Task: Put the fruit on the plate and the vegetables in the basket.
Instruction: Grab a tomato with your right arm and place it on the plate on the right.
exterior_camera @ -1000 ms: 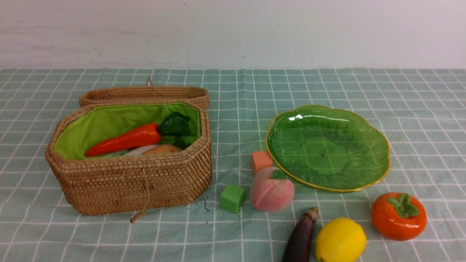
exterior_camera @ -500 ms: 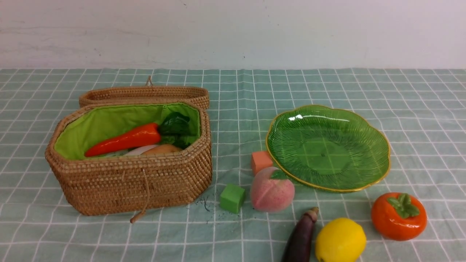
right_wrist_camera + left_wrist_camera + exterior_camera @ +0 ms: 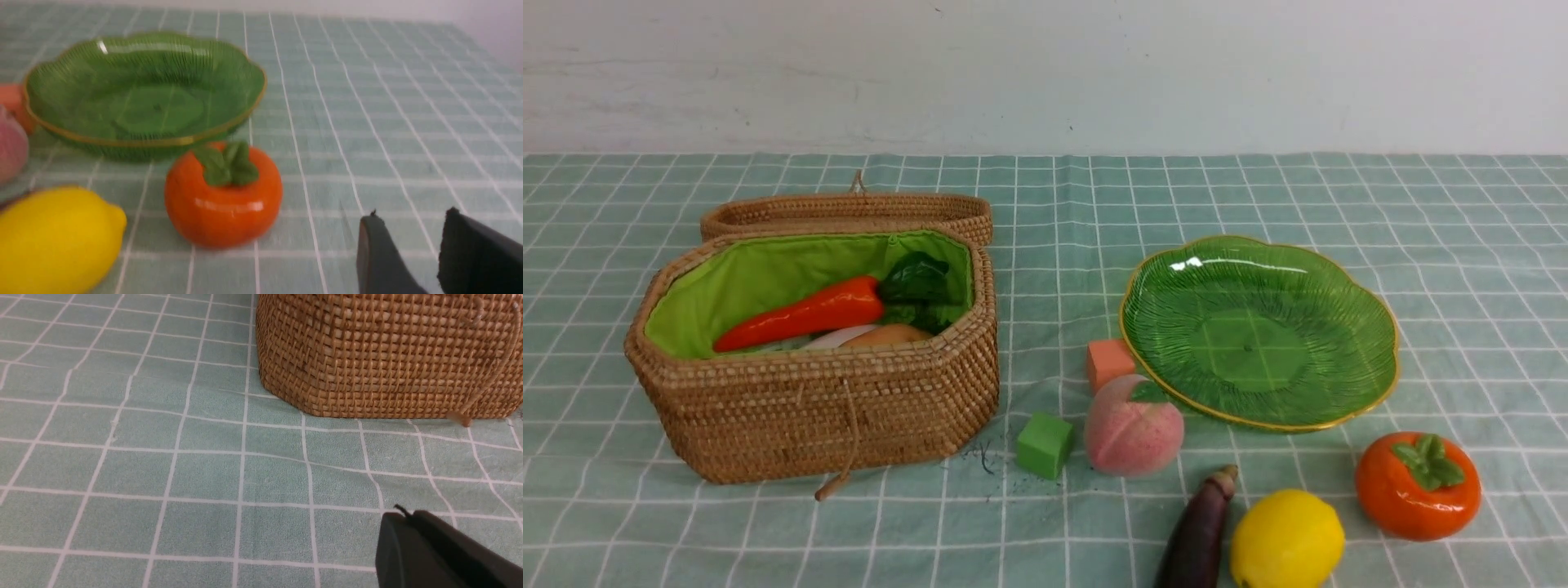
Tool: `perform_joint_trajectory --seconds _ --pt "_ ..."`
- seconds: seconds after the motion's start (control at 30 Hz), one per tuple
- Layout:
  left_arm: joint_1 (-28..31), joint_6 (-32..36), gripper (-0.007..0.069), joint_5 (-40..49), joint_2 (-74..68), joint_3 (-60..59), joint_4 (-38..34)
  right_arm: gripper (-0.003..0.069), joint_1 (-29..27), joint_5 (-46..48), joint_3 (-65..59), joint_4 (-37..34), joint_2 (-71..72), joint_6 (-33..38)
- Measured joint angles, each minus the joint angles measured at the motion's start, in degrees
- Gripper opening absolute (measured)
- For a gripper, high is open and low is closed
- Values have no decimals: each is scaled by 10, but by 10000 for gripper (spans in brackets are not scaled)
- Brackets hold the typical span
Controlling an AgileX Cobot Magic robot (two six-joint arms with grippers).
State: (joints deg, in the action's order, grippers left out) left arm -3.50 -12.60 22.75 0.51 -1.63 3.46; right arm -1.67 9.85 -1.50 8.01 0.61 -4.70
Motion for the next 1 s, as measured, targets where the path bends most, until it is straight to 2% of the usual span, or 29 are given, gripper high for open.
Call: perform_joint_trajectory --seconds 0.03,0.17,0.33,0.43,0.57,0.7,0.8,1.0 --pt "0 0 11 0 0 0 0 242 0 -51 0 -1 0 0" --pt "0 0 11 0 0 0 0 242 0 -136 0 -3 0 -10" --pt "0 0 11 0 0 0 0 242 0 -283 0 -3 0 -90" --pt "0 0 11 0 0 0 0 242 0 -305 16 -3 0 -148" --pt "0 0 11 0 0 0 0 242 0 -240 86 5 -2 -203" --pt "0 0 11 0 0 0 0 242 0 -94 238 12 -58 -239" --pt "0 0 11 0 0 0 0 242 0 30 362 24 -160 -244" --pt "0 0 11 0 0 0 0 242 0 103 399 56 -290 -249"
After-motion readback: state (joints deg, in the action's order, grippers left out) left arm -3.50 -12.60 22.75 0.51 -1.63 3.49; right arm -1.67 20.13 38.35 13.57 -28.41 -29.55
